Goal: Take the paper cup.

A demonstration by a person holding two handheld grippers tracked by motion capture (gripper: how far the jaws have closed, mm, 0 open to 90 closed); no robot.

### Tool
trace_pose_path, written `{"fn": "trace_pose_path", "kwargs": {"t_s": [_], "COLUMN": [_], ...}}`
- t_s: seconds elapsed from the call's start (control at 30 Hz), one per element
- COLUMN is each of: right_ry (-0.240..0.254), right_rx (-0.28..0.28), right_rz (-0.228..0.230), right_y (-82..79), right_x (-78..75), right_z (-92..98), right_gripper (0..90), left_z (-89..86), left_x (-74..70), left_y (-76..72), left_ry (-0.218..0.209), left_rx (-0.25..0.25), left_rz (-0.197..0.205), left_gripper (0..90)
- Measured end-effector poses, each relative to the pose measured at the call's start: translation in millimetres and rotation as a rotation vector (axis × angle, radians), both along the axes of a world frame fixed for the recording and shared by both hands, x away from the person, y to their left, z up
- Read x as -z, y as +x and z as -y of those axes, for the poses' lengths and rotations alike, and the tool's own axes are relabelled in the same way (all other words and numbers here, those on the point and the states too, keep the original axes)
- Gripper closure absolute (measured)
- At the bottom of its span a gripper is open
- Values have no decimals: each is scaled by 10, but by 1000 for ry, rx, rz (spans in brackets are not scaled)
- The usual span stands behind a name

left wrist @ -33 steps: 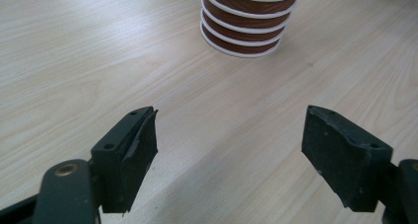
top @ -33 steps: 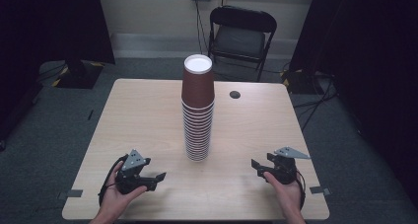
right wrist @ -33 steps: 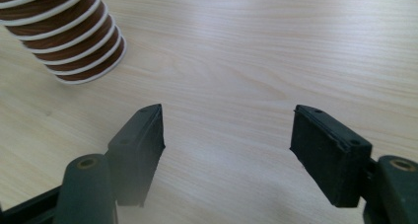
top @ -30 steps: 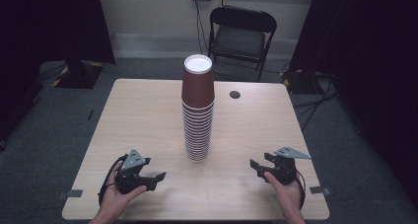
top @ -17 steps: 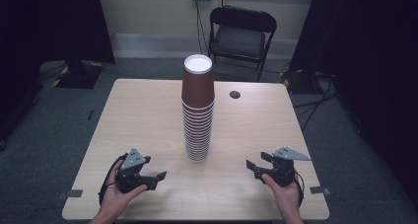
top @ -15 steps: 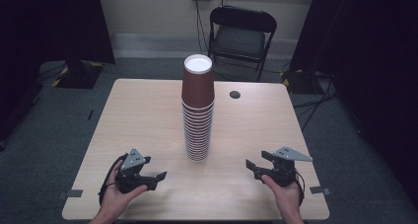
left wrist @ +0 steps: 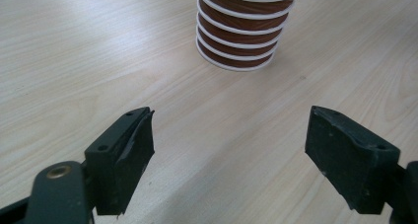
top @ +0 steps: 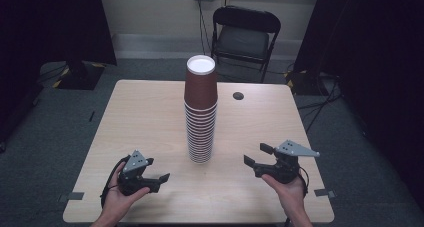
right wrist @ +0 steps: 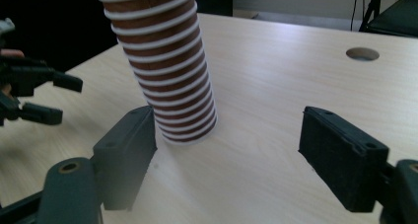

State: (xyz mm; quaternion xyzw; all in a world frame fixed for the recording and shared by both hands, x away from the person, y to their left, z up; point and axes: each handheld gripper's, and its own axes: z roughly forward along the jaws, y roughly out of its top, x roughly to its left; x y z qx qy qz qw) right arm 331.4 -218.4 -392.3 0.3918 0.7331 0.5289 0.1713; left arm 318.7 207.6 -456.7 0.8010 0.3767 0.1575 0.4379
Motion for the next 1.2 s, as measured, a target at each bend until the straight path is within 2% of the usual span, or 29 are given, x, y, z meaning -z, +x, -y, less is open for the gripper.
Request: {"fn": "trace_pose_path", "kwargs": {"t_s": [0.23,0.33,0.5,0.57,0.7,0.77,0.83,0.87,0.9,0.93,1.03,1.07,1.13,1.2], "right_ry": [1,21,42,62,41,36,70,78,78,98,70,75,91,112], "right_rx": [-38,-79,-91,-98,-130,-124,-125,-122,-122,-122,-102,-96,-96,-89], "right_rz": [29,36,64,70,89,114,144,174,174,194,203,202,183,173], "right_y": [66,116,143,166,201,207,218,221,221,230,237,242,269,298], "right_x": [-211,-288,-383,-489,-634,-689,-733,-755,-755,-806,-873,-894,-928,-959], "right_z": [-95,-163,-222,-258,-324,-360,-379,-384,-384,-399,-425,-436,-459,-482], "right_gripper": [250,279,293,293,294,302,332,335,335,349,347,337,258,242], "left_z": [-20,-35,-26,-20,-32,-34,-34,-32,-32,-32,-38,-36,-37,-39], "left_x": [-8,-10,-5,-6,-6,-6,-4,-3,-3,-1,2,4,5,3], "left_y": [-15,-9,-9,-17,-12,-10,-8,-8,-8,-11,-5,-5,-2,-4], "left_ry": [1,2,2,9,8,11,7,8,8,9,13,10,12,10], "left_rx": [-2,-10,-5,-6,-8,-9,-9,-8,-8,-7,-9,-12,-13,-12], "left_rz": [5,6,5,4,5,6,5,4,4,1,-2,-4,-6,-5], "left_gripper": [203,204,205,205,205,205,205,205,206,206,208,210,212,213]}}
